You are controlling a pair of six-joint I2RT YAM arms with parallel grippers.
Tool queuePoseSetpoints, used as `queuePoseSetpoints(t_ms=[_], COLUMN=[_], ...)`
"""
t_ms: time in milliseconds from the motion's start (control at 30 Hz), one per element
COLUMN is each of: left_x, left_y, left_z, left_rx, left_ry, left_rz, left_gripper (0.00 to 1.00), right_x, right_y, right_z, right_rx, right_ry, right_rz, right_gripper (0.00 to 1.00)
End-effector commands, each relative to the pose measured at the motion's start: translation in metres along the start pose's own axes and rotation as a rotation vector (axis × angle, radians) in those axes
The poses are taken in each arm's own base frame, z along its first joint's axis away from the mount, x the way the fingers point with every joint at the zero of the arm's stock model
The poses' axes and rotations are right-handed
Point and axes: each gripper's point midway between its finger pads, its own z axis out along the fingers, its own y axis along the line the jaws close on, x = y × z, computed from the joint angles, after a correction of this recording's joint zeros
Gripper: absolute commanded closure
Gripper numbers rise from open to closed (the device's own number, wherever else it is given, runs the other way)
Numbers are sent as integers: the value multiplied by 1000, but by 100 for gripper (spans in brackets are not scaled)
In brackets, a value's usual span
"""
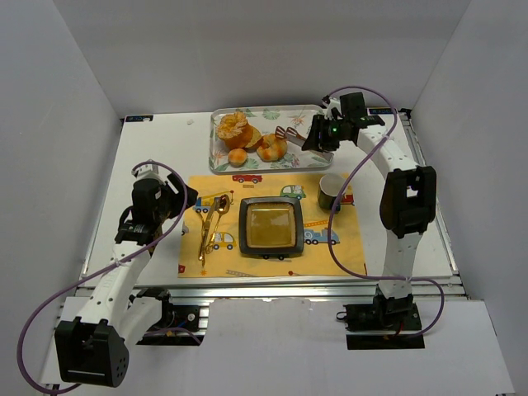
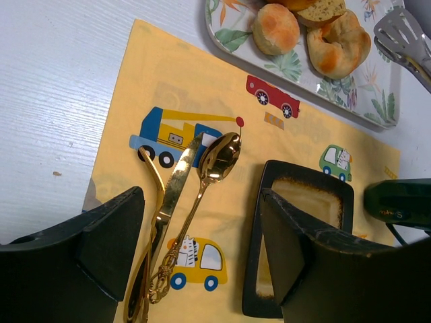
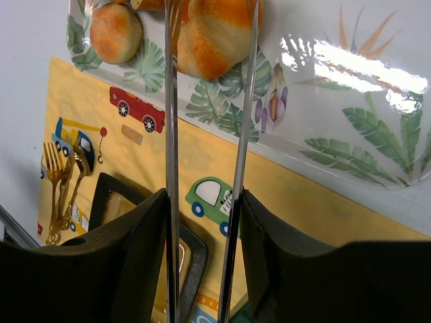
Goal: Place the bread
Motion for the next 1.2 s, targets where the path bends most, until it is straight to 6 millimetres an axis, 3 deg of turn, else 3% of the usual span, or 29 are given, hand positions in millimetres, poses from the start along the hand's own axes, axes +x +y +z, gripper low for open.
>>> queuePoseSetpoints(t_ms=[0, 367, 867, 1067, 1167], left_x=[-5, -2, -4, -5, -5], left_y=[0, 1, 0, -1, -1], left_z=[0, -1, 1, 0, 0], left_rx=[-3, -4, -2, -1, -2], left_ry=[-19, -17, -20, -19, -20], left_rz=[-2, -8, -9, -8, -9], left_gripper=[21, 21, 21, 21, 21], right_x=[-1, 6, 15, 26, 29], right_y=[-2, -8, 7, 5, 4], right_z=[5, 10, 12, 17, 18], right_rx=[4, 19, -44, -49, -52], right_ry=[-8, 10, 36, 64, 73], right_rz=[11, 25, 113, 150, 166], right_gripper=[49, 49, 48, 54, 67])
